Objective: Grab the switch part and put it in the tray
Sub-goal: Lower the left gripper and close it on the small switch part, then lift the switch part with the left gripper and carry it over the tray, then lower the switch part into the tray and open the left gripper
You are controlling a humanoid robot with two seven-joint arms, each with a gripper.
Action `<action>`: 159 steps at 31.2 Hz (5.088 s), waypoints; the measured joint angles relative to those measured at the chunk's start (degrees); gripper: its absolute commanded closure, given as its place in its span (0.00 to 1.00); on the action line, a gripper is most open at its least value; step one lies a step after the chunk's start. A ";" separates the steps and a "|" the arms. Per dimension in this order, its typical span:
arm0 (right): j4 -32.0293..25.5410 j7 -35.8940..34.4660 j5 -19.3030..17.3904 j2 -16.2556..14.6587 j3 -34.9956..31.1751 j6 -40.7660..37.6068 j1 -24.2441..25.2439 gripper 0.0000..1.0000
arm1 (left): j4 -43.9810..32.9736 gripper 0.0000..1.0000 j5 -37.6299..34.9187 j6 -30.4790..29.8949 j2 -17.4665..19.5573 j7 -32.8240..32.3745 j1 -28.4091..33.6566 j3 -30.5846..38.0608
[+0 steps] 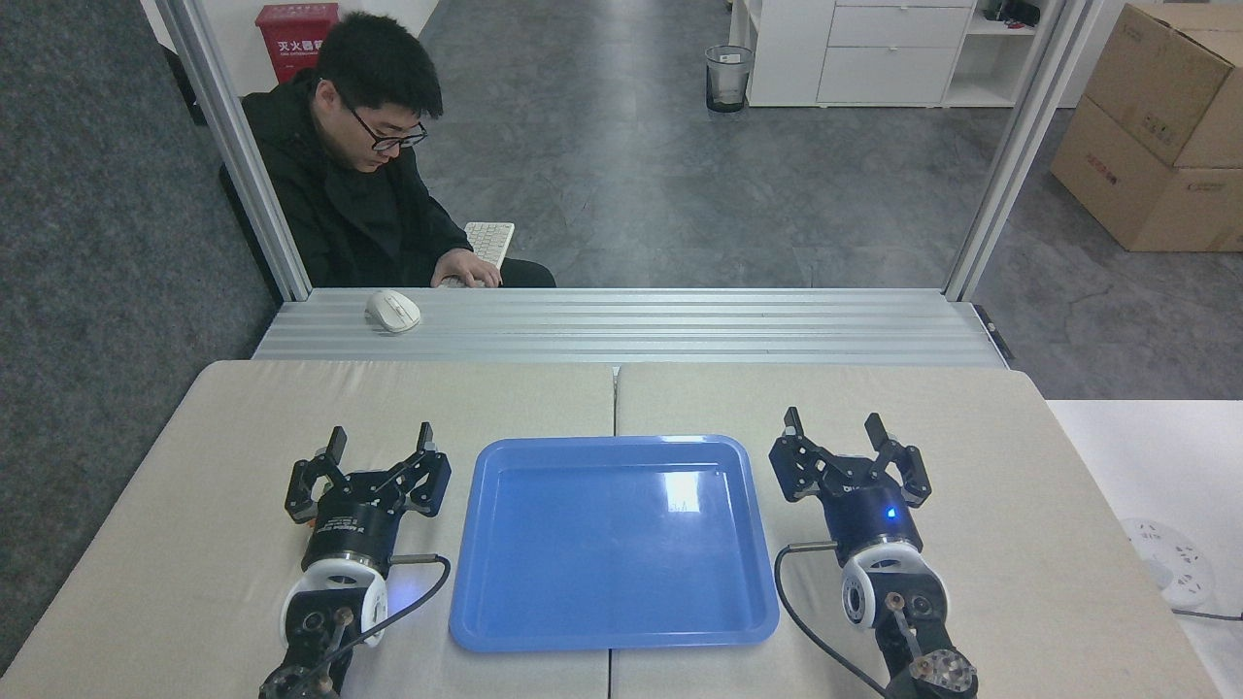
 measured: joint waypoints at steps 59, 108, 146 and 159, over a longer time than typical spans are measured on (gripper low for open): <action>0.00 -0.07 -0.07 -0.02 -0.01 0.01 0.00 0.00 | 12.95 0.00 -0.46 5.19 3.02 3.04 0.90 0.15; 0.00 -0.33 -0.10 -0.02 -0.08 -0.22 0.01 0.00 | 16.10 1.00 -0.61 3.03 4.31 2.71 1.25 -0.01; 0.00 -0.35 -0.06 0.01 -0.10 -0.23 0.00 0.00 | -2.83 1.00 -8.04 -14.27 0.75 -8.78 -2.24 -17.44; 0.00 -0.35 -0.05 0.02 -0.10 -0.20 0.01 0.00 | 1.51 0.74 -11.31 -14.33 -0.64 -10.82 -2.97 -24.00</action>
